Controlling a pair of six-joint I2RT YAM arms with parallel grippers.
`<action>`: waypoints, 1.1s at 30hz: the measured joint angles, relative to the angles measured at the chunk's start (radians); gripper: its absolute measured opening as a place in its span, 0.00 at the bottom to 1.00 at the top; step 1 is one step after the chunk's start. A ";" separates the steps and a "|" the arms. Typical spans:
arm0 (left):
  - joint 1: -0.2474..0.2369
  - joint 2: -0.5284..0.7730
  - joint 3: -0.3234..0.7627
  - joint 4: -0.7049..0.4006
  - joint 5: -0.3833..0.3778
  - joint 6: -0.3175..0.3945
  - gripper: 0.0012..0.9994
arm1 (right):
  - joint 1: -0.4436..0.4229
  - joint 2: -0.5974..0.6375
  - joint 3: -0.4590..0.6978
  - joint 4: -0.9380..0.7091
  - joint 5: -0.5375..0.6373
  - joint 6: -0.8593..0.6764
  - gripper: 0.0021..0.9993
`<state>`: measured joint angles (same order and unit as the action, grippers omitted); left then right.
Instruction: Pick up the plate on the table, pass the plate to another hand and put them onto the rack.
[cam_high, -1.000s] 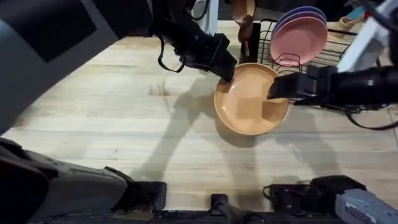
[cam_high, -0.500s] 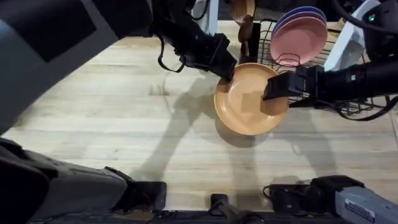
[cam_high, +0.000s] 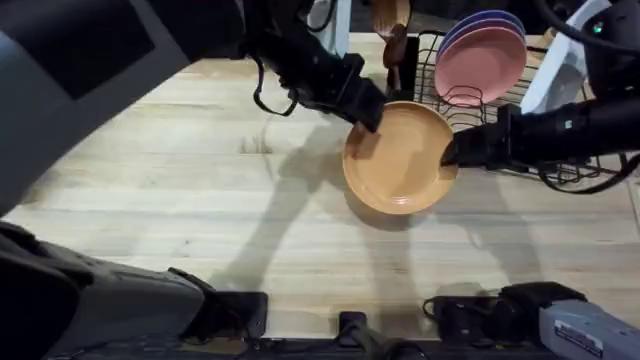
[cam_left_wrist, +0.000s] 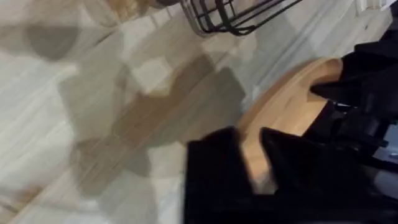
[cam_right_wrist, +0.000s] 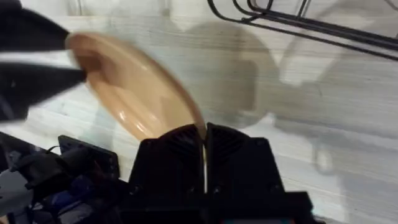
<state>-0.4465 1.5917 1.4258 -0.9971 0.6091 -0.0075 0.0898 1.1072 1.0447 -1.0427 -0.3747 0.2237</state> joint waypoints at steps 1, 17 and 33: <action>0.000 0.000 0.000 0.000 0.003 -0.001 0.47 | 0.000 0.000 0.000 0.000 0.001 0.000 0.03; 0.031 -0.012 0.004 -0.009 0.019 -0.001 1.00 | 0.000 0.000 0.000 0.037 0.011 0.012 0.03; 0.297 -0.339 0.039 -0.024 -0.023 -0.001 1.00 | -0.060 0.001 0.262 -0.039 0.054 -0.194 0.03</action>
<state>-0.1499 1.2523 1.4646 -1.0211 0.5860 -0.0086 0.0294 1.1080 1.3066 -1.0818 -0.3211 0.0298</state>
